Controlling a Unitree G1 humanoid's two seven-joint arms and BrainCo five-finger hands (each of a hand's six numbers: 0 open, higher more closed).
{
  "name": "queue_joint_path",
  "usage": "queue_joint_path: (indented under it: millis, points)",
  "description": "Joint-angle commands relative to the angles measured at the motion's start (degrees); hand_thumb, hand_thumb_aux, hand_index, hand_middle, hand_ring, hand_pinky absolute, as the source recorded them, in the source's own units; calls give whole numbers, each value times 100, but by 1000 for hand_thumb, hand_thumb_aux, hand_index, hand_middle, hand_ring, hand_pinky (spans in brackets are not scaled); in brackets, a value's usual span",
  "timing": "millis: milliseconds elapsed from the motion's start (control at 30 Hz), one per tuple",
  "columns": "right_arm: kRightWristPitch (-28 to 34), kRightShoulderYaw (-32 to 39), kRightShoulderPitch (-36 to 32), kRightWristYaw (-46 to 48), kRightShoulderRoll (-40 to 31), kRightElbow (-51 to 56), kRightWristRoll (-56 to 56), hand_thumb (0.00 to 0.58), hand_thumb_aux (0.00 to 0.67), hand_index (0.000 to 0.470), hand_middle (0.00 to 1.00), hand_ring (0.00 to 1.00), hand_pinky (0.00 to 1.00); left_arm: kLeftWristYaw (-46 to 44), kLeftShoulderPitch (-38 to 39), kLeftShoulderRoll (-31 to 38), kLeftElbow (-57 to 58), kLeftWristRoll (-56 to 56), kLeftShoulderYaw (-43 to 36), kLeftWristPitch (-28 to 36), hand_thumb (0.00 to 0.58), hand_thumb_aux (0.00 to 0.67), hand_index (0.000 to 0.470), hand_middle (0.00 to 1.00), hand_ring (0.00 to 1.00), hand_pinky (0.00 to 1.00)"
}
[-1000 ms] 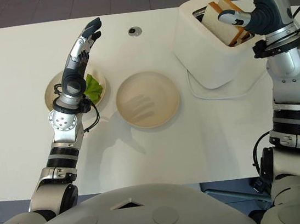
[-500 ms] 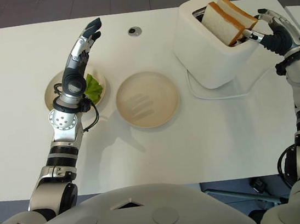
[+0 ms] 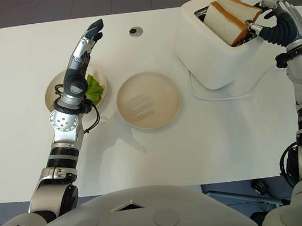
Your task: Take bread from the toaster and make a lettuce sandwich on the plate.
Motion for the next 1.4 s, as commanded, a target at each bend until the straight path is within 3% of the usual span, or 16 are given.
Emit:
queue_joint_path:
  millis: [33, 467, 700, 733, 767, 800, 967, 1400]
  points:
    - [-43, -303, -112, -135, 88, -243, 462, 580, 670, 470, 1000, 1000, 1000, 4, -16, 32, 62, 27, 10, 0, 0, 0, 0, 0, 0, 0]
    - [-924, -1204, -389, -469, 736, -1871, 1956, 580, 670, 470, 1000, 1000, 1000, 204, -140, 430, 196, 125, 441, -40, 0, 0, 0, 0, 0, 0]
    - [-514, -535, -219, 178, 733, -1546, 1541, 580, 670, 470, 1000, 1000, 1000, 278, -150, 400, 280, 212, 424, -82, 0, 0, 0, 0, 0, 0]
    - [-414, -431, -171, 208, 699, -1423, 1336, 563, 554, 389, 992, 992, 992, 288, -138, 395, 272, 228, 419, -83, 0, 0, 0, 0, 0, 0]
    - [-247, -356, -145, 223, 653, -1294, 1148, 489, 405, 284, 863, 863, 863, 296, -130, 392, 267, 235, 417, -84, 0, 0, 0, 0, 0, 0]
    - [-153, -288, -129, 243, 588, -1143, 974, 0, 0, 0, 0, 0, 0, 302, -126, 391, 263, 243, 417, -85, 0, 0, 0, 0, 0, 0]
    - [267, -114, -203, 335, 439, -493, 625, 0, 0, 0, 0, 0, 0, 320, -141, 394, 277, 258, 411, -83, 0, 0, 0, 0, 0, 0]
    - [227, 579, -509, 177, 489, 484, 148, 0, 0, 0, 0, 0, 0, 349, -198, 378, 364, 293, 366, -102, 0, 0, 0, 0, 0, 0]
